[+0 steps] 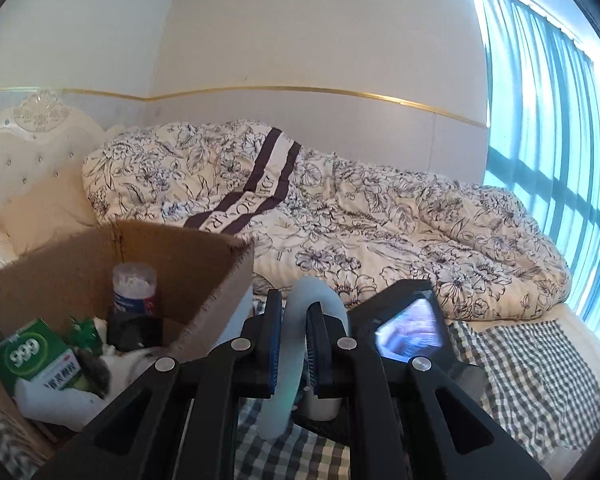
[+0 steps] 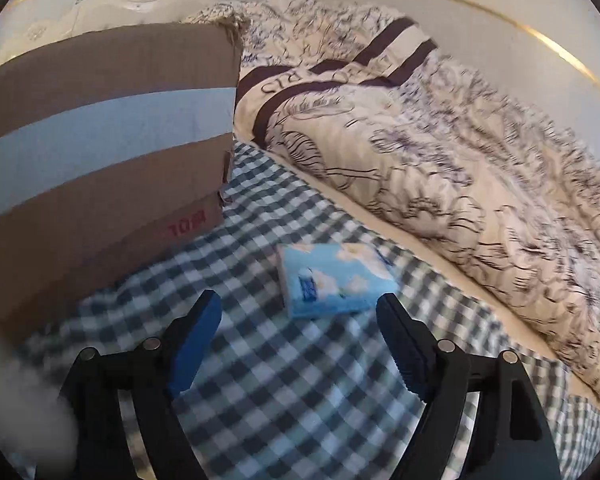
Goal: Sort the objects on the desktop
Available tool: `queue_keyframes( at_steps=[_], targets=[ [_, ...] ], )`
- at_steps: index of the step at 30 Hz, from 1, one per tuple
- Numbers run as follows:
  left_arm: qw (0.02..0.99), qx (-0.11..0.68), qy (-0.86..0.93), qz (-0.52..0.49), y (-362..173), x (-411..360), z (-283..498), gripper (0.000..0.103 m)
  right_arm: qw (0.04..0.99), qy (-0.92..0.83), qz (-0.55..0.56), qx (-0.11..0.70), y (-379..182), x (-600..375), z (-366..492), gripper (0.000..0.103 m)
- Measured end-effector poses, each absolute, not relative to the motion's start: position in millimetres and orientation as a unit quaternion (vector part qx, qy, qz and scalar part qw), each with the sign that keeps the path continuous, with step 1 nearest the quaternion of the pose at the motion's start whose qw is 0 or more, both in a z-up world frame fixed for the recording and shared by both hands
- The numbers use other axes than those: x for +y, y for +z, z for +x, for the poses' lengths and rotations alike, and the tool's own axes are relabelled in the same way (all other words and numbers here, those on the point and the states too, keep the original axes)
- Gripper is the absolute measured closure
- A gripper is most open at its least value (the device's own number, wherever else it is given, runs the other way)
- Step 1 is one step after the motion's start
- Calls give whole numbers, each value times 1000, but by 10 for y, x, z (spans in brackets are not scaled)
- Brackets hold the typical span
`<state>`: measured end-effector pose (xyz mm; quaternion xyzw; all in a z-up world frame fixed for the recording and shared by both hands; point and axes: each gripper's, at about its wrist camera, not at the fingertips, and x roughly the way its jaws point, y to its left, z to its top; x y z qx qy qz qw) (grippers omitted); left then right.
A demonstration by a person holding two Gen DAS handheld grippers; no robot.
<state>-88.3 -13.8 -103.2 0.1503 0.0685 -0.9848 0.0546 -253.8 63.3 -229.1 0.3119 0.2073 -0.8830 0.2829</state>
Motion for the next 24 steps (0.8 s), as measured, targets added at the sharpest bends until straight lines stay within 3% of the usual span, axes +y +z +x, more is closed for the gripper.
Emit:
queue_keyframes(
  at_steps=[9,11,15,19,24],
  targets=[
    [74,77,-984,144,-625,-484,-795,92,250,-867,384,195,-2431,425,-3062,20],
    [81,78,-983,143,-544,-571,-777,92,264,-861,384,205,-2423,371,-3053,43],
    [94,83,-981,146,-431,-726,-780,92,263,-858,393,202,-2360,332,-3014,65],
    [107,83,-980,147,-380,-839,-794,92,263,-864,390,181,-2225,381,-2936,81],
    [118,78,-979,149,-348,-960,-829,92,268,-869,392,138,-2119,581,-2800,90]
  ],
)
